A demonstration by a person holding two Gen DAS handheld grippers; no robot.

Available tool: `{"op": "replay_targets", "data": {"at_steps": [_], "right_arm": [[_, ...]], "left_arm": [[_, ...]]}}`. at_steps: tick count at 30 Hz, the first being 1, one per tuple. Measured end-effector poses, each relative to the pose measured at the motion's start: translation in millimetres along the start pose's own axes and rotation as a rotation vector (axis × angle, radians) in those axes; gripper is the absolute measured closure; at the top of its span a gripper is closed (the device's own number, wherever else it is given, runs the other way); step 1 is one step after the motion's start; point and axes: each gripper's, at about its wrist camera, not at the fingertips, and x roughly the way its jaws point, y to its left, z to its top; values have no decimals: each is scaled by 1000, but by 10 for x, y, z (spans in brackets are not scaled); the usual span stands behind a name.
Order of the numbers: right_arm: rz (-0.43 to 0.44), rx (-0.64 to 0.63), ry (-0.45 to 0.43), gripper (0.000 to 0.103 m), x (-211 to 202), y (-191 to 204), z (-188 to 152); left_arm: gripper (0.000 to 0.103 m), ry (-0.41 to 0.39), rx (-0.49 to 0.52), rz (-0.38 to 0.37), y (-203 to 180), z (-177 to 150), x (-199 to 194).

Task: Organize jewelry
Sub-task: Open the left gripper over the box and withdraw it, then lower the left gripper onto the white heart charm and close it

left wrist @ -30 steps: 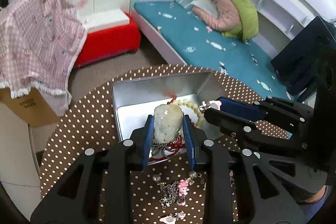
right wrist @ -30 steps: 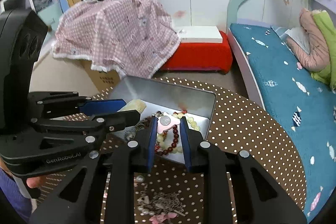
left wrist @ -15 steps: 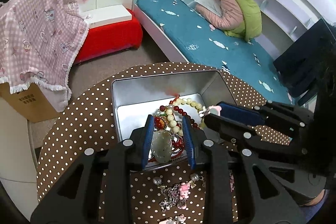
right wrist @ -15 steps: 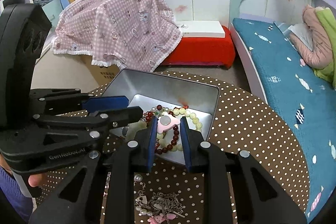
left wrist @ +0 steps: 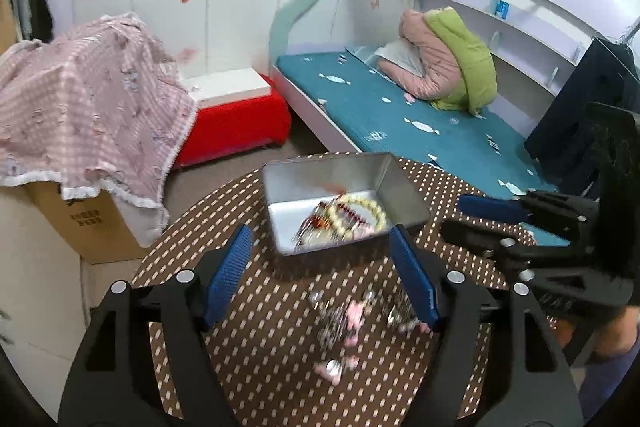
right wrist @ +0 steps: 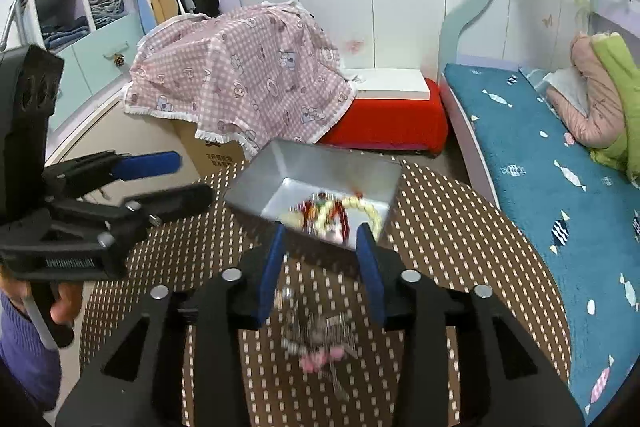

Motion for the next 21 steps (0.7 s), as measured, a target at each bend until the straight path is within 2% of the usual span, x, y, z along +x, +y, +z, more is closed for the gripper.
{"op": "replay_targets", "data": {"at_steps": [4,7,13,21], "right_arm": [[-23,-3,2,61,-131,22,-310],[-28,17,11,59,-160,28,-552],[-20,53,40,56,-113,23,-814],[-1,89,54,55,-108,-38,-998]], "left_arm": [[24,-17,32,54,-61,-360,-142],[24,12,22,52,-91,-577,-122],[24,72,6,28,-207,-944,13],[27,148,19,64,-247,-1086,305]]}}
